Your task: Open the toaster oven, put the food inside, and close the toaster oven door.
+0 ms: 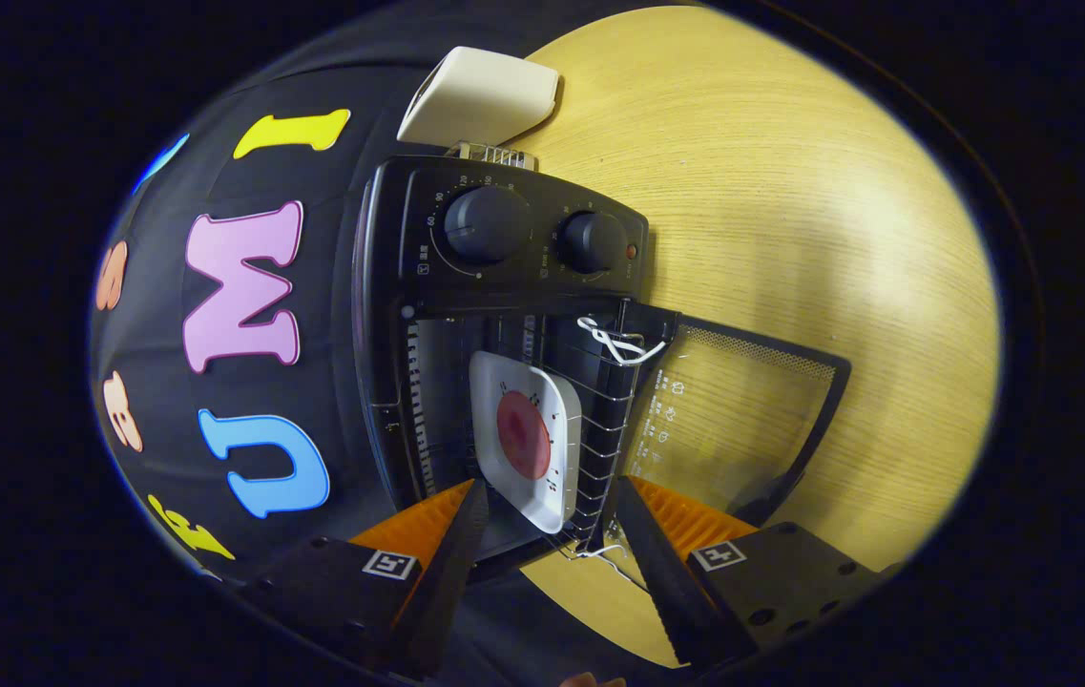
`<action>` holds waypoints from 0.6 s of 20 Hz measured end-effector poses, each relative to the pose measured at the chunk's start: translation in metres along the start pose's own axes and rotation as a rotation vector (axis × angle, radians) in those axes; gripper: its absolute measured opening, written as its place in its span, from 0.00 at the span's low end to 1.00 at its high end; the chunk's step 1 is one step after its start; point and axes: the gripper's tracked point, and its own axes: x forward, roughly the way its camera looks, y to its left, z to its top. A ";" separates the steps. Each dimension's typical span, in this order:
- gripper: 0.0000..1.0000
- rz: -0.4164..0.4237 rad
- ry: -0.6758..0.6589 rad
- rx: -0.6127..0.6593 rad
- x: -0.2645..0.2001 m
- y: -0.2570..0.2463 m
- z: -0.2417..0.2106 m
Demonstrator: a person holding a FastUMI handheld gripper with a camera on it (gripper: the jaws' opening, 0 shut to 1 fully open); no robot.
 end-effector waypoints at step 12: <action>0.97 -0.167 0.165 -0.779 -0.065 -0.055 -0.026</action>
